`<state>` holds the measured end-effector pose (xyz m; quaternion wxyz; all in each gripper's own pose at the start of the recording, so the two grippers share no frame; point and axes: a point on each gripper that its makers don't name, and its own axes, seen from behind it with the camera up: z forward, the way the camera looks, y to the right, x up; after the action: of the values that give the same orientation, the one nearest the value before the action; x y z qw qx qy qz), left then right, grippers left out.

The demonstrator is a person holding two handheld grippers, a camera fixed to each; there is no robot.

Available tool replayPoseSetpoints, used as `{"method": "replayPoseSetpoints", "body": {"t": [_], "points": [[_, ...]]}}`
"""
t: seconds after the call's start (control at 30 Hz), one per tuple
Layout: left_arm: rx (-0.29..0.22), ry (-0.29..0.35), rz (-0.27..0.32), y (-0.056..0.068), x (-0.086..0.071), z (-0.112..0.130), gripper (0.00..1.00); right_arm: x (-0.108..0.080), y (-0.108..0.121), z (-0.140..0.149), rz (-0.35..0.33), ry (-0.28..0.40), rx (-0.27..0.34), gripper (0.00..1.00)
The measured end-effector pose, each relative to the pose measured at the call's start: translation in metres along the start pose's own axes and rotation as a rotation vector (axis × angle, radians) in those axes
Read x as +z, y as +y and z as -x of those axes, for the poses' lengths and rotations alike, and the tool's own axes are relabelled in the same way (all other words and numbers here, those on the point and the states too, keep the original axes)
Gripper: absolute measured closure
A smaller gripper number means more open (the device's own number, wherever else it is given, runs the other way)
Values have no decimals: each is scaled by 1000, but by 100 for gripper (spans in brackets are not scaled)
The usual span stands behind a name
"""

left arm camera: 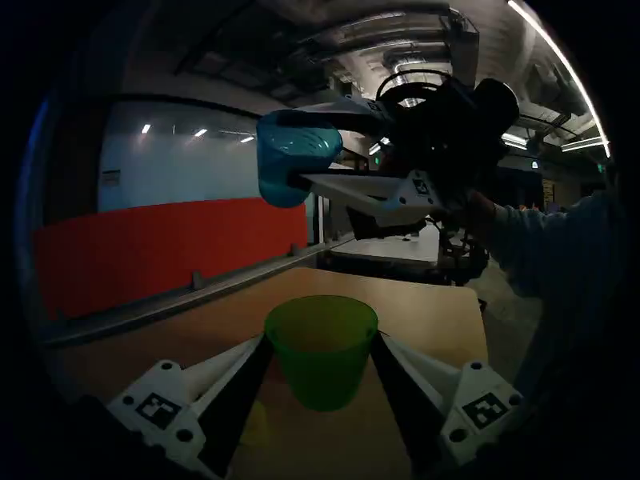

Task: Pour water

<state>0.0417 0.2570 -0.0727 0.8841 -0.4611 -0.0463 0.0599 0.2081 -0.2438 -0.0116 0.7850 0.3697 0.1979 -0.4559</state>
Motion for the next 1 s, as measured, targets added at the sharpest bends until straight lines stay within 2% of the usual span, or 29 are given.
{"method": "replayPoseSetpoints", "body": {"t": [0.2, 1.0], "points": [[2, 0, 11, 4, 2, -2, 14, 3, 3, -3, 4, -5, -65, 8], [9, 3, 26, 9, 7, -3, 14, 4, 16, -6, 36, -11, -202, 8]]}}
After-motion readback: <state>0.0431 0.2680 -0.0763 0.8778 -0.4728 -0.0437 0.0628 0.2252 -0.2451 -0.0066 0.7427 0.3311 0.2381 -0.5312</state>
